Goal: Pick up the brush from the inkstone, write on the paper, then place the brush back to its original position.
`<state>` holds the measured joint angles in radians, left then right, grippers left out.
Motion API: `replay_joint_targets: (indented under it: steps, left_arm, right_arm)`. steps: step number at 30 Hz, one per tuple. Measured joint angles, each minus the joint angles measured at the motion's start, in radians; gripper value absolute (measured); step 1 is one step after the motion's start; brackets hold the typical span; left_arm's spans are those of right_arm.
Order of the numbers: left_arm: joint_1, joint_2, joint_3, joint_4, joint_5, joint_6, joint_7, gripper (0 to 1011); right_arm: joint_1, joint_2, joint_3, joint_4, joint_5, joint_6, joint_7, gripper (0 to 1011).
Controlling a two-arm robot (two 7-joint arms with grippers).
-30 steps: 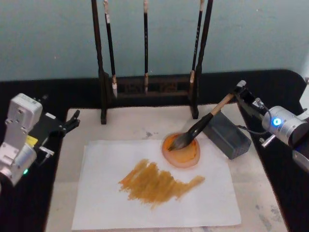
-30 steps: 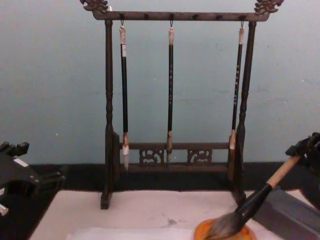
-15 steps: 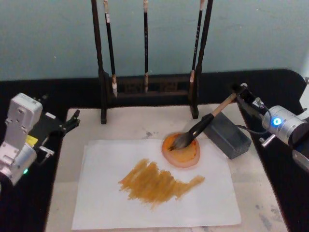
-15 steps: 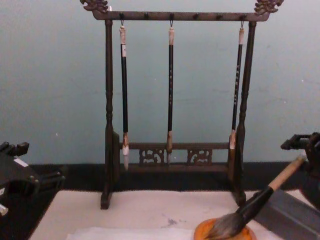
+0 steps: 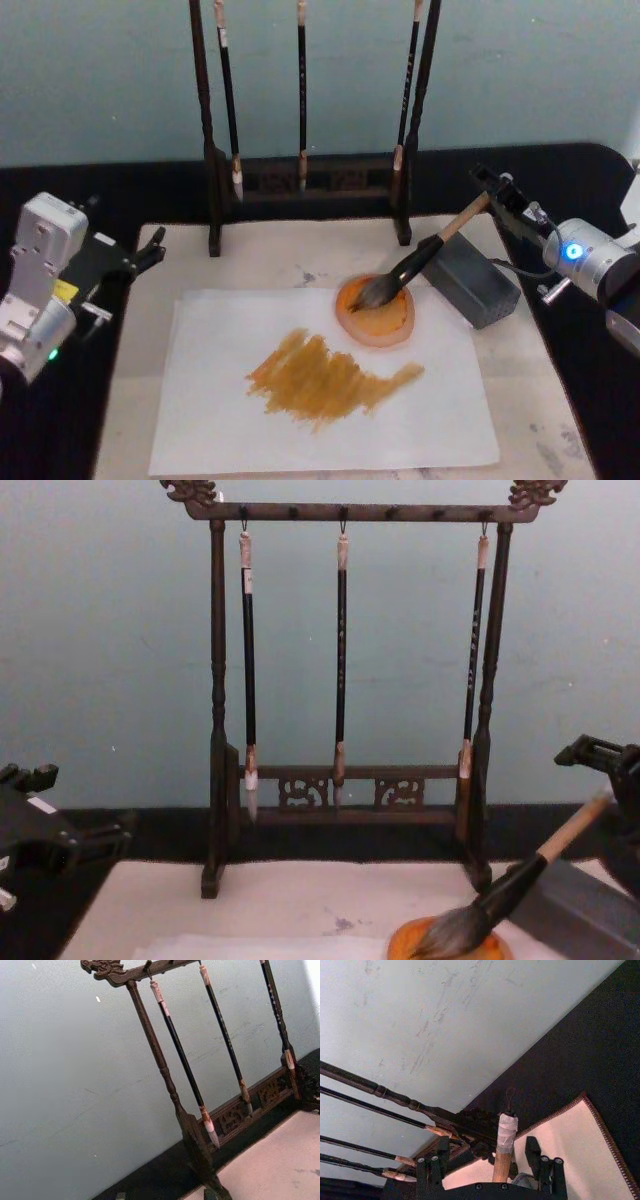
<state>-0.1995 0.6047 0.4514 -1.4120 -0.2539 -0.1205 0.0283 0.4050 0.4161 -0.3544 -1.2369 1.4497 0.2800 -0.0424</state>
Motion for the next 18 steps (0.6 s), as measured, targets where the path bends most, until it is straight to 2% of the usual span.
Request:
replay_joint_targets:
  steps: [3, 8, 12, 18]
  left_arm:
    - [0.0, 0.0, 0.0, 0.0, 0.0, 0.0, 0.0, 1010]
    - [0.0, 0.0, 0.0, 0.0, 0.0, 0.0, 0.0, 1010]
    - [0.0, 0.0, 0.0, 0.0, 0.0, 0.0, 0.0, 1010]
    - [0.0, 0.0, 0.0, 0.0, 0.0, 0.0, 0.0, 1010]
  right_arm:
    - [0.0, 0.0, 0.0, 0.0, 0.0, 0.0, 0.0, 1000]
    - [-0.019, 0.009, 0.002, -0.035, 0.018, -0.006, -0.022, 1000]
    - [-0.052, 0.029, 0.007, -0.099, 0.042, -0.014, -0.073, 1000]
    - [-0.117, 0.071, 0.014, -0.223, 0.07, -0.037, -0.184, 1000]
